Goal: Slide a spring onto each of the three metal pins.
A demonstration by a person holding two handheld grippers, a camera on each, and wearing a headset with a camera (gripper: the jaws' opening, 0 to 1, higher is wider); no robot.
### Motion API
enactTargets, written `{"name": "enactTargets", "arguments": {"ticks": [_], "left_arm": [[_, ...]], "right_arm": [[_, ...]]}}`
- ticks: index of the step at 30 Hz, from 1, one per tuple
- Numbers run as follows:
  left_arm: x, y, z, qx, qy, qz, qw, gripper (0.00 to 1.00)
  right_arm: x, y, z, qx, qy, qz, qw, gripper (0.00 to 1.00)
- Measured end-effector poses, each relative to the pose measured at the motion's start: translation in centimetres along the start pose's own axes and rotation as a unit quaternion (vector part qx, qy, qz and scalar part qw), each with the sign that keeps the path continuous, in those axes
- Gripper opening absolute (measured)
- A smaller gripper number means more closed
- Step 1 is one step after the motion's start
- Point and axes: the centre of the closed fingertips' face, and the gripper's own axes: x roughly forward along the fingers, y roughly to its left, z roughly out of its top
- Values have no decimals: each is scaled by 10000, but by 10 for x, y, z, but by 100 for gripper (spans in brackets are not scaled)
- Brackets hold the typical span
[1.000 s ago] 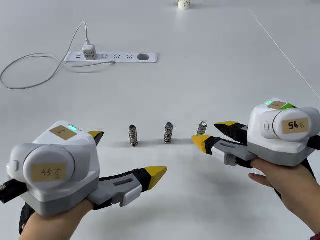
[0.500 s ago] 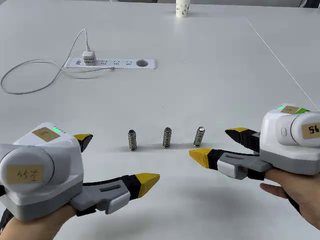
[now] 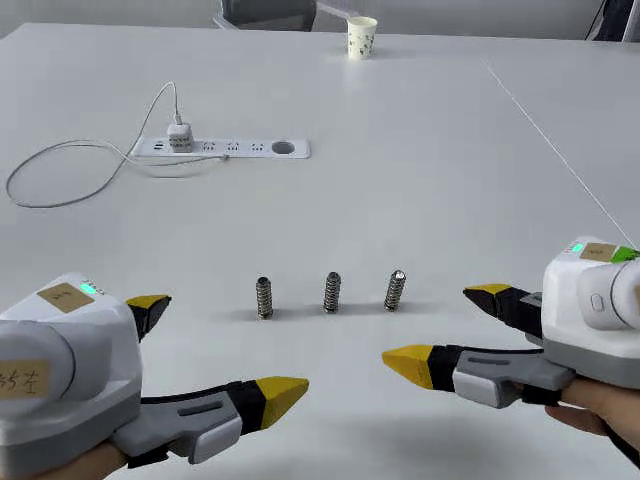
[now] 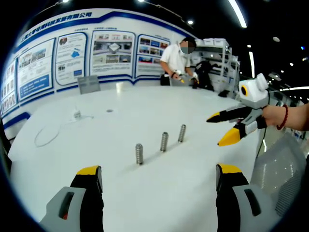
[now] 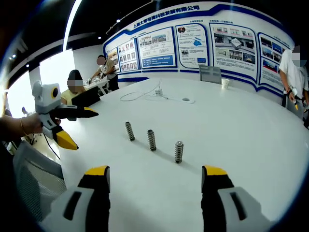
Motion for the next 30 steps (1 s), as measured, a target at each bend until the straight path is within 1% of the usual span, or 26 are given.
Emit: {"name": "enactTargets", "arguments": {"ticks": [2,5,7,12,16,17,21,30], "left_arm": [[-3,1,-2,1,10,16,10000,100],[-7,1,-3,-9,-4,46,10000,100],[-9,1,-4,14,3,60,10000,100],[-13,0,-7,11,42,71,10000,100],[-14,-1,-10,-4,73,61,10000,100],[-14,-1,-10,-1,73,67,10000,100],[-14,-2,-11,-36,69,67,9999,100],[-14,-3,-9,-46,57,90,9999,100]], "right_arm": [[-3,2,-1,-7,24,17,10000,81],[-7,4,-1,40,-40,45,10000,82],[-9,7,-1,53,-74,61,9999,84],[-12,10,-4,42,-45,75,10000,88],[-13,11,-5,33,-49,77,10000,89],[-14,12,-4,24,-88,83,9999,90],[-14,15,-5,1,-69,93,9999,91],[-16,19,-8,39,-70,124,9999,93]]}}
